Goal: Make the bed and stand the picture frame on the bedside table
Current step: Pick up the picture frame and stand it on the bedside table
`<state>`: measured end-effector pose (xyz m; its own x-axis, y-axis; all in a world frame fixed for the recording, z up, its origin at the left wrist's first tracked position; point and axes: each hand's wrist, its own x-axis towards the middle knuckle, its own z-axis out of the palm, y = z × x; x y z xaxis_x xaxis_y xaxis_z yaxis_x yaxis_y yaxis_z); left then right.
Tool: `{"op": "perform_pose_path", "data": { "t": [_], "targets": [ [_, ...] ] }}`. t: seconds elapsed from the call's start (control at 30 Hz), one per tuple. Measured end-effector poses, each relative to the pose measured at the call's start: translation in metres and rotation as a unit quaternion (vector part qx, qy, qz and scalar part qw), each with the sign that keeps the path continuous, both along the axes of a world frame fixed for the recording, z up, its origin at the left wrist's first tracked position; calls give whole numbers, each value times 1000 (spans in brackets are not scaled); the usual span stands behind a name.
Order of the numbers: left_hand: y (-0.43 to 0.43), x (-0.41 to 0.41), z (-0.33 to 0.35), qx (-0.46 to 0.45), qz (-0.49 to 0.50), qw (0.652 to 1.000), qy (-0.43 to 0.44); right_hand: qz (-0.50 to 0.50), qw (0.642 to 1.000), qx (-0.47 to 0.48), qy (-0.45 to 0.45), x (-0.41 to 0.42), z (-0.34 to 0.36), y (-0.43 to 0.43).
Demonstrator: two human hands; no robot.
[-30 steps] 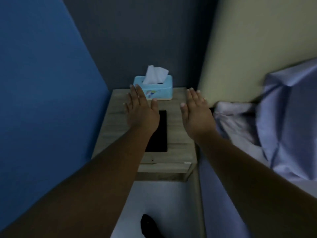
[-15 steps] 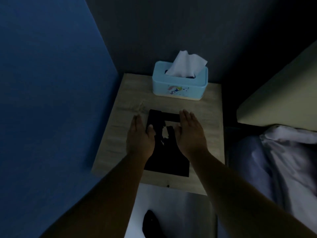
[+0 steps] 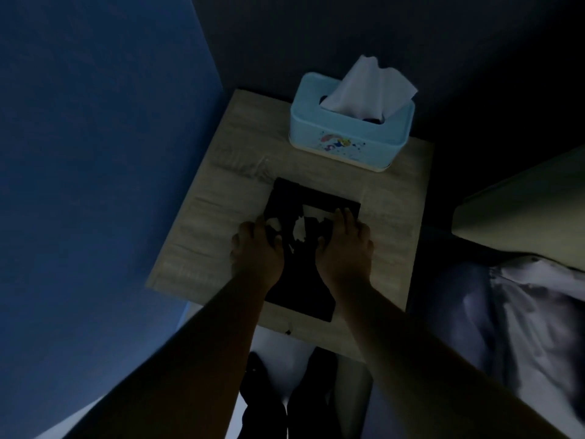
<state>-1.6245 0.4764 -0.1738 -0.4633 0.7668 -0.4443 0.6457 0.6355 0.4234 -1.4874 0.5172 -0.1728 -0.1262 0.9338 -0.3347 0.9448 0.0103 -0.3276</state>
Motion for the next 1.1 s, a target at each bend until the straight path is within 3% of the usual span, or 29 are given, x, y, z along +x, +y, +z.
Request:
{"op": "perform_pose_path", "data": {
  "t": [0.17, 0.47, 0.8, 0.93, 1.1],
  "targets": [
    [7, 6, 4, -45, 54, 997, -20, -51, 996, -51, 52, 0, -1, 1],
    [18, -20, 24, -36, 111, 985, -124, -123, 985, -32, 120, 2, 0, 12],
    [51, -46, 77, -7, 16, 993, -116, -189, 956, -105, 197, -16, 26, 13],
    [65, -49, 99, -2, -20, 996, -87, -143, 969, -98, 178, -27, 32, 8],
    [85, -45, 117, -7, -104, 994, -27, 34, 992, 44, 111, -30, 39, 3]
  ]
}}
